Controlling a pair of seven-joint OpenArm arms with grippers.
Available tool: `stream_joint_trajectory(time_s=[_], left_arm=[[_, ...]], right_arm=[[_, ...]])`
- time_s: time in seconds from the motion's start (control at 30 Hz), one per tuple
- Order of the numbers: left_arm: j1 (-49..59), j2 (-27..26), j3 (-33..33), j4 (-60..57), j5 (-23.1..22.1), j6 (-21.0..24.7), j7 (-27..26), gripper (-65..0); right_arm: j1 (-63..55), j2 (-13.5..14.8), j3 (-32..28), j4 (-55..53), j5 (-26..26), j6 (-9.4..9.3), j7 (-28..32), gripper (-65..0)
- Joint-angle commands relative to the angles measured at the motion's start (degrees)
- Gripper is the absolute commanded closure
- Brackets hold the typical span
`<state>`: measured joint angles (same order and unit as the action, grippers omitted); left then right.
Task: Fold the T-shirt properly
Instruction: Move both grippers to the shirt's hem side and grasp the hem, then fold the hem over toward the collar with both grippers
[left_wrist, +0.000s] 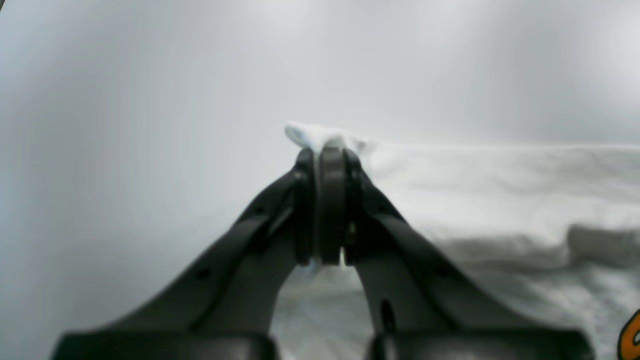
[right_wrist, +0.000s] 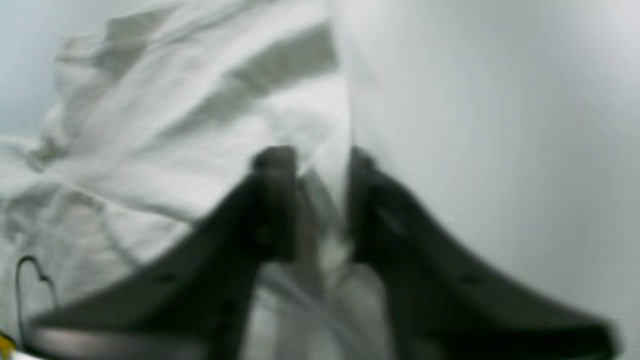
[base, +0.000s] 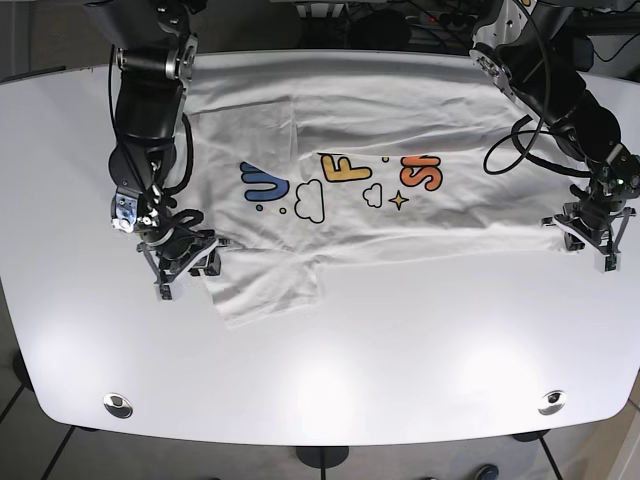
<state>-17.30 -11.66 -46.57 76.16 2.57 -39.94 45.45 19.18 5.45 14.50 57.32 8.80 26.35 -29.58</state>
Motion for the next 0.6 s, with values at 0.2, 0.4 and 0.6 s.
stream_joint_trajectory(time_s=[0.2,0.4,0.6], left_arm=[[-1.6,-1.0,-0.2,1.2,-3.0,-0.1,-1.2,-0.4],[1.3,-1.4,-0.3,3.6,-12.6,-0.1,0.9,-0.4],[7.1,-1.3,-0.4,10.7,-15.8,-0.1,3.3,-0.4]], right_arm=[[-0.6,0.7,0.2,7.8,0.5,0.07,-0.4,-1.4],[-7.7,0.7,0.3,27.3,0.5,0.16,-8.2,-1.4],[-18.6,0.2,0.3,46.4,0.6,0.16,-14.2,-1.4]])
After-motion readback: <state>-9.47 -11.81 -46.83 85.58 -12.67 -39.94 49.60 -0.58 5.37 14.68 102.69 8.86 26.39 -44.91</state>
